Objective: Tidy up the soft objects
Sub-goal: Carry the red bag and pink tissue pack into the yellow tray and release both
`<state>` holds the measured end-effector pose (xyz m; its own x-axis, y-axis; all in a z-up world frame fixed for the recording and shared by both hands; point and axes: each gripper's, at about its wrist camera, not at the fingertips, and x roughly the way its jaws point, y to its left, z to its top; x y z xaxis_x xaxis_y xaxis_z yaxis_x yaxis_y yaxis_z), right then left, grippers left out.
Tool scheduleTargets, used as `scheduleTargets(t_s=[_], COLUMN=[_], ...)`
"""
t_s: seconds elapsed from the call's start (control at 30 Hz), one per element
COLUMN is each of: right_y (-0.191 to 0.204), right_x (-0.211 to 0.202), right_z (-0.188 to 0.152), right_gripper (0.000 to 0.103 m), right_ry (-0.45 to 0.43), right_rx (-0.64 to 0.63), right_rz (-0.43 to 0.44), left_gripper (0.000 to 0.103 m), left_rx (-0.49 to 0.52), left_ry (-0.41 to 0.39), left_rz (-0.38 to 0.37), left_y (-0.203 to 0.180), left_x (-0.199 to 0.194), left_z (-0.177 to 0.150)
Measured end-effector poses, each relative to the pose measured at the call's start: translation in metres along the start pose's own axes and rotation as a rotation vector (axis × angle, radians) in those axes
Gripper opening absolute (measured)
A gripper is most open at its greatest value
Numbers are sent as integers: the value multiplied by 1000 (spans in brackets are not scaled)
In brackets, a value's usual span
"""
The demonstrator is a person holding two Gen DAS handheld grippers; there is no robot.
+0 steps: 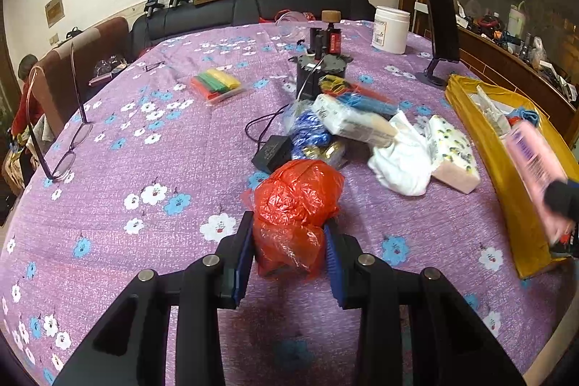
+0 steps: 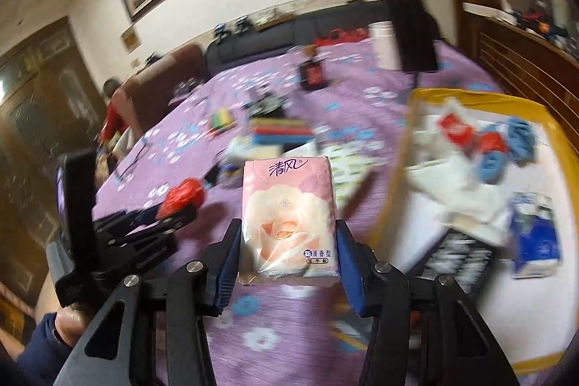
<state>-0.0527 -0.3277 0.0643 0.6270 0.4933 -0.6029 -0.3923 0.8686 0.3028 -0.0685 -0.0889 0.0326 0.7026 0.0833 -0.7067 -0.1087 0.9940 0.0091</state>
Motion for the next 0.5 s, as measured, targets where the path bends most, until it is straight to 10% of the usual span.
scheduleTargets(t_s=[0.5], right_y=[-139], right_x=[-56], right_z=[33], right_gripper=[53], right_ry=[-32], right_rx=[263], right_rz=[-189], left_gripper=[34], left_rx=[160], left_ry=[40], left_rz=[-273], left_y=[-124], left_x=[-21], left_z=[38])
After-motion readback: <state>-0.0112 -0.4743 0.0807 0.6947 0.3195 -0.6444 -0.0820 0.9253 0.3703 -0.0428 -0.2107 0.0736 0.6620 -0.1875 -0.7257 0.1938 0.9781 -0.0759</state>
